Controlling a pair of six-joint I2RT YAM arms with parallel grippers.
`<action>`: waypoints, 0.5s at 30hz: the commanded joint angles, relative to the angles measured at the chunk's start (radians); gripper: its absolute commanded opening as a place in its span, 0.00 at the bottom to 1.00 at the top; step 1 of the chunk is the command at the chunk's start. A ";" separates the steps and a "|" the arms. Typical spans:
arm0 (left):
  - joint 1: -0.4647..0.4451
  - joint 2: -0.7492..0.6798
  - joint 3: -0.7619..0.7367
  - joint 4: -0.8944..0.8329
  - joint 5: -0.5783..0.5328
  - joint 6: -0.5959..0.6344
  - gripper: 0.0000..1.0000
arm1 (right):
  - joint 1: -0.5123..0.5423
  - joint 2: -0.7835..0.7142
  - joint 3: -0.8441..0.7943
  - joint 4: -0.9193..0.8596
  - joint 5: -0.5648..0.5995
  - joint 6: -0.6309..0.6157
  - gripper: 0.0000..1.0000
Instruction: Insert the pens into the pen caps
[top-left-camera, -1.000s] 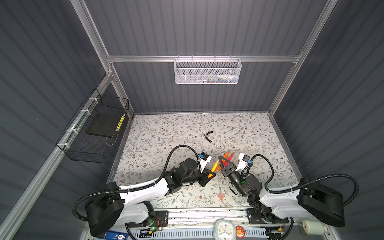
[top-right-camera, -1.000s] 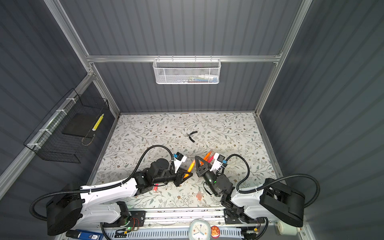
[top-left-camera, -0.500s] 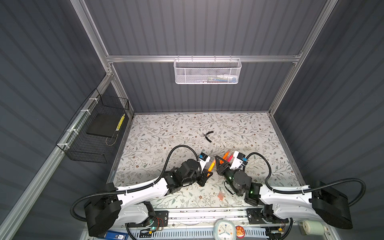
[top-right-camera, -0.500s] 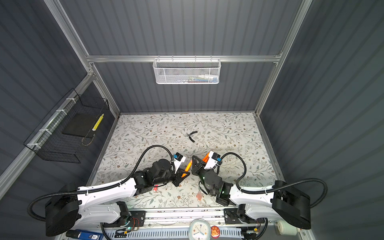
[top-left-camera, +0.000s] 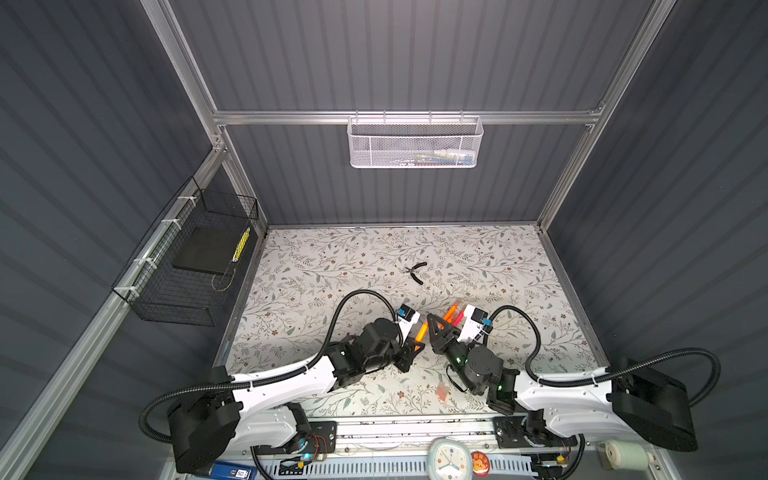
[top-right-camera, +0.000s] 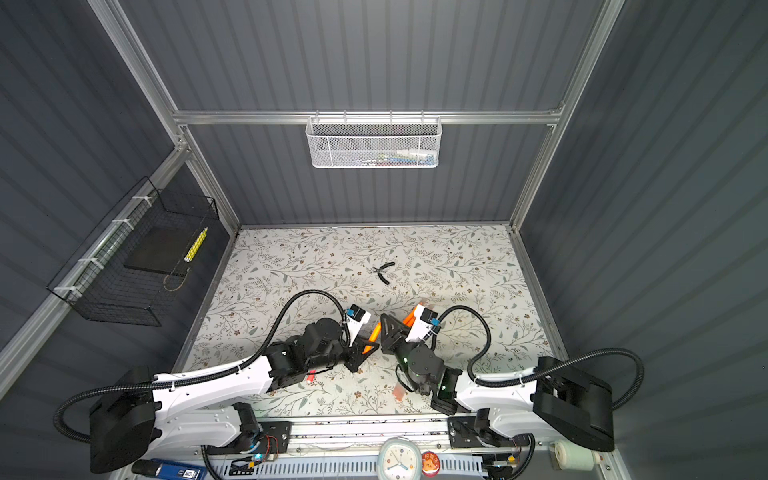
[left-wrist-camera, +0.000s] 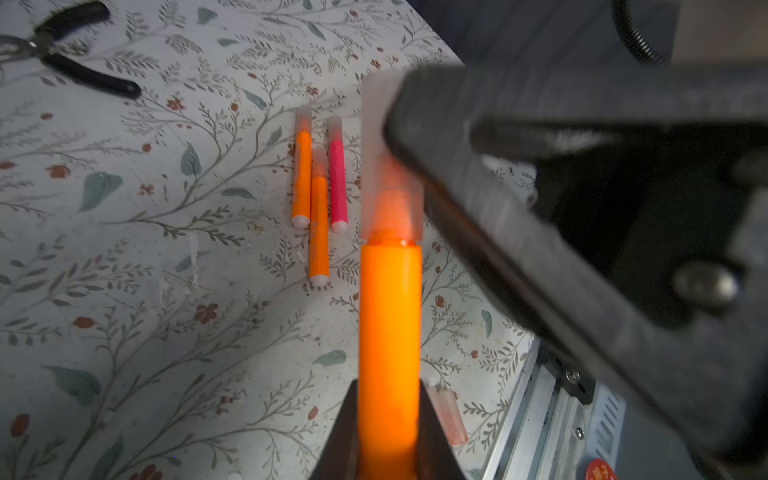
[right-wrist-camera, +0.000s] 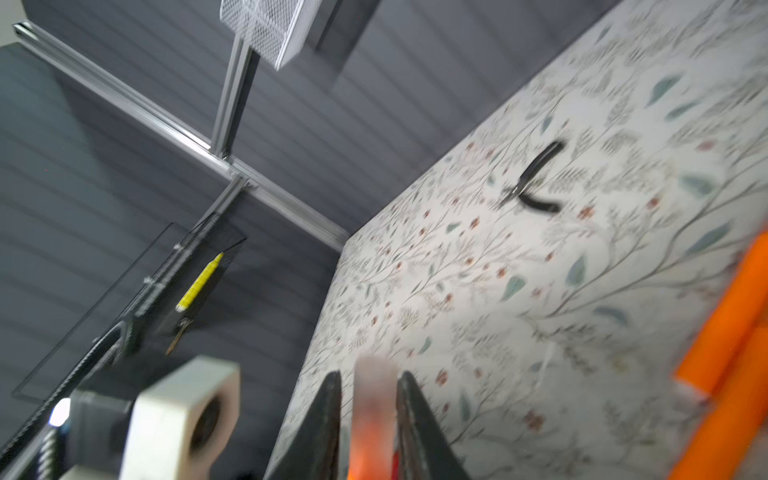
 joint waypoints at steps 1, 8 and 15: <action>0.014 -0.023 0.025 0.079 -0.049 -0.016 0.00 | 0.026 -0.029 -0.004 0.002 -0.089 -0.039 0.46; 0.014 -0.034 0.012 0.091 -0.049 -0.014 0.00 | 0.026 -0.186 -0.079 -0.020 -0.053 -0.073 0.74; 0.013 -0.021 0.003 0.128 -0.002 0.000 0.00 | 0.020 -0.436 -0.130 -0.187 0.021 -0.109 0.85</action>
